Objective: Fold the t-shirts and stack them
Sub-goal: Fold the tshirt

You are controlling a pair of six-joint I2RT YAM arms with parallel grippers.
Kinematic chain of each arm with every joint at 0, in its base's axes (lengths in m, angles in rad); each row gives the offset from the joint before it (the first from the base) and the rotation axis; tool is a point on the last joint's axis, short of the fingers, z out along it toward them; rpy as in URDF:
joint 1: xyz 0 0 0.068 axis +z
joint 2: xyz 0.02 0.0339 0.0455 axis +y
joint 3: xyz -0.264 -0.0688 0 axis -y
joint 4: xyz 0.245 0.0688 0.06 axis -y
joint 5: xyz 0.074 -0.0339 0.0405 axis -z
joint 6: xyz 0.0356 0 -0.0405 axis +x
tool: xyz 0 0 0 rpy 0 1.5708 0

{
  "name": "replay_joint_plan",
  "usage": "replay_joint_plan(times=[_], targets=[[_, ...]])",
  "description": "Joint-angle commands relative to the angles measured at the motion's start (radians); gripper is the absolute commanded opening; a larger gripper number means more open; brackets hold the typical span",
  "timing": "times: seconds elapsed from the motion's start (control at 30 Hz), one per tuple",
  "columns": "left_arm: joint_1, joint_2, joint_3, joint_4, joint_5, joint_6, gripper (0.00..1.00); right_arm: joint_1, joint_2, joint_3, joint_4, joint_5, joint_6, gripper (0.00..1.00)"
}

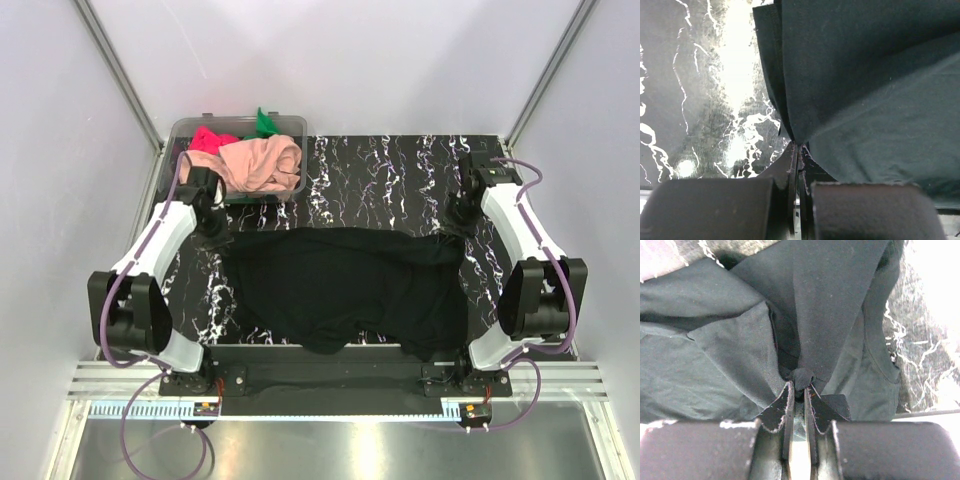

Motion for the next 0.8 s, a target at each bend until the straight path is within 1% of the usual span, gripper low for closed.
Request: replay_joint_plan(times=[0.0,0.07,0.27,0.37,0.53,0.6,0.77], targets=[[-0.002,-0.044,-0.011,0.002,-0.056,-0.028,0.00,0.002,-0.019,-0.005,-0.044,0.061,0.051,0.00],[-0.002,-0.042,-0.009,-0.010,-0.075,-0.045,0.00,0.002,-0.014,-0.005,-0.058,0.121,0.068,0.00],[-0.002,0.007,-0.003,-0.010,-0.115,-0.088,0.00,-0.001,0.009,-0.027,-0.068,0.175,0.105,0.00],[0.000,0.045,0.003,0.013,-0.126,-0.115,0.00,-0.007,0.034,-0.040,-0.057,0.161,0.120,0.00],[0.006,0.128,0.043,0.043,-0.101,-0.158,0.00,-0.008,0.099,-0.031,-0.035,0.133,0.123,0.00],[0.006,0.180,0.089,0.043,-0.103,-0.163,0.00,-0.008,0.127,-0.005,-0.026,0.129,0.128,0.00],[0.013,0.231,0.159,0.045,-0.129,-0.180,0.00,-0.015,0.167,0.065,-0.022,0.144,0.118,0.00]])
